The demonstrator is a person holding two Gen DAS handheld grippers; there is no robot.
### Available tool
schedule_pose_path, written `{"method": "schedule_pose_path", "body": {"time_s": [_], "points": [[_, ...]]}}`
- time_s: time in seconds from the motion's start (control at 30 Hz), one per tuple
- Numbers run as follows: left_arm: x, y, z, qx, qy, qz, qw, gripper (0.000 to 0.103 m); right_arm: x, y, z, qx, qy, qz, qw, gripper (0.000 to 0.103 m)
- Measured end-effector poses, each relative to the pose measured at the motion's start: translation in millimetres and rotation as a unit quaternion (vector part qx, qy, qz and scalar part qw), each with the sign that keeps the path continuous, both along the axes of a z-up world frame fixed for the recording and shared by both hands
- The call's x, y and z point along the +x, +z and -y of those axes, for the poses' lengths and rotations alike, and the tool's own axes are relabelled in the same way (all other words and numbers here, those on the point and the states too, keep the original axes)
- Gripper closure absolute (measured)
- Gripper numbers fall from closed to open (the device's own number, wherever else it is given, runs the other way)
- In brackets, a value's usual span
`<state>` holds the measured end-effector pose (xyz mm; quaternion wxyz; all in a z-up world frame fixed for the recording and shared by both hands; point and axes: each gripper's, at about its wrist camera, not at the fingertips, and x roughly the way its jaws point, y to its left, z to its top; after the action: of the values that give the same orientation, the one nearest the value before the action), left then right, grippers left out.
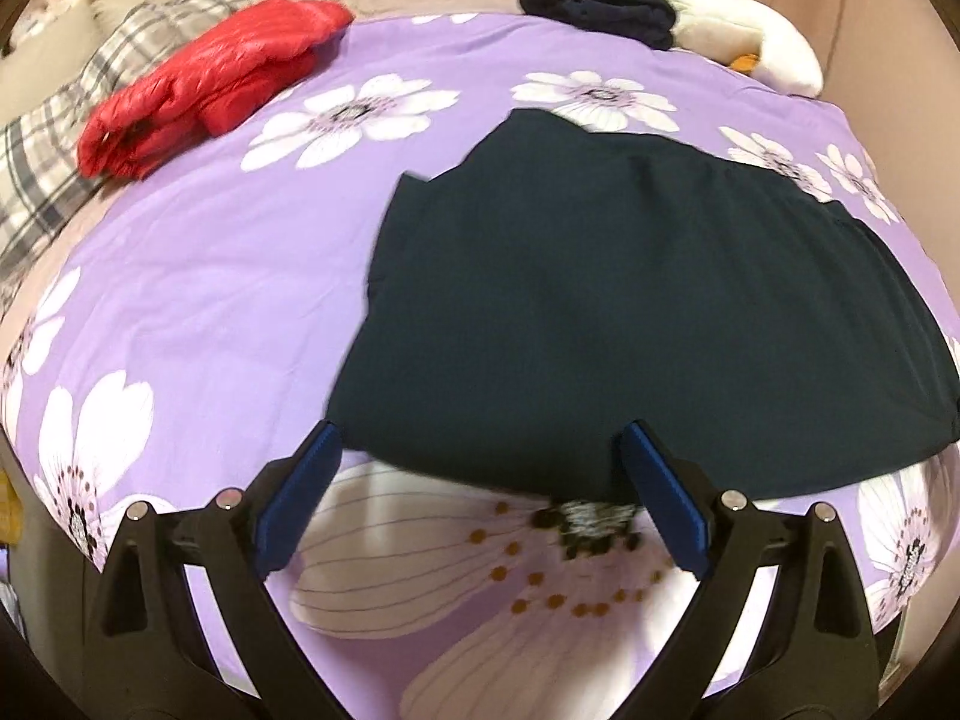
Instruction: Fold large clothes
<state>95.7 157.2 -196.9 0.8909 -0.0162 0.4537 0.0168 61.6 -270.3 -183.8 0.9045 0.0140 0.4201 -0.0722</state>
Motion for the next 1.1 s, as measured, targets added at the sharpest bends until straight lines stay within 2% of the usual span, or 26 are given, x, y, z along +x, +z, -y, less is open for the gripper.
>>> {"method": "schedule_pose_path", "body": {"time_s": [0.07, 0.13, 0.23, 0.33, 0.4, 0.5, 0.57, 0.63, 0.8, 0.97, 1.1], "points": [[2, 6, 13, -0.007, -0.014, 0.009, 0.9998, 0.002, -1, 5, -14, 0.023, 0.023, 0.011, 0.999, 0.023], [2, 10, 29, -0.013, -0.029, 0.017, 0.9994, 0.002, 3, 10, -37, 0.045, 0.057, 0.020, 0.997, 0.023], [5, 9, 56, -0.014, -0.053, 0.019, 0.9983, 0.002, 9, 7, -75, 0.054, 0.105, 0.023, 0.993, 0.023], [9, -1, 83, 0.005, -0.075, 0.011, 0.9971, 0.002, 16, 0, -104, 0.049, 0.140, 0.024, 0.989, 0.023], [12, -11, 93, 0.014, -0.076, 0.001, 0.9970, 0.002, 20, -11, -118, 0.034, 0.148, 0.014, 0.988, 0.023], [12, -21, 99, 0.023, -0.070, -0.009, 0.9972, 0.002, 24, -31, -125, 0.034, 0.151, -0.025, 0.988, 0.021], [10, -20, 100, 0.027, -0.068, -0.010, 0.9973, 0.002, 20, -31, -127, 0.019, 0.159, -0.021, 0.987, 0.018], [12, -16, 97, 0.013, -0.065, -0.025, 0.9975, 0.002, 19, -26, -123, 0.028, 0.156, -0.026, 0.987, 0.018], [10, 13, 91, -0.002, -0.057, -0.024, 0.9981, 0.002, 21, 5, -108, 0.063, 0.132, -0.021, 0.989, 0.017], [2, 55, 96, -0.013, -0.069, -0.010, 0.9975, 0.002, 15, 40, -101, 0.085, 0.117, -0.014, 0.989, 0.002], [-7, 86, 107, -0.016, -0.094, -0.008, 0.9954, 0.002, 12, 64, -104, 0.091, 0.108, -0.015, 0.990, 0.001]]}}
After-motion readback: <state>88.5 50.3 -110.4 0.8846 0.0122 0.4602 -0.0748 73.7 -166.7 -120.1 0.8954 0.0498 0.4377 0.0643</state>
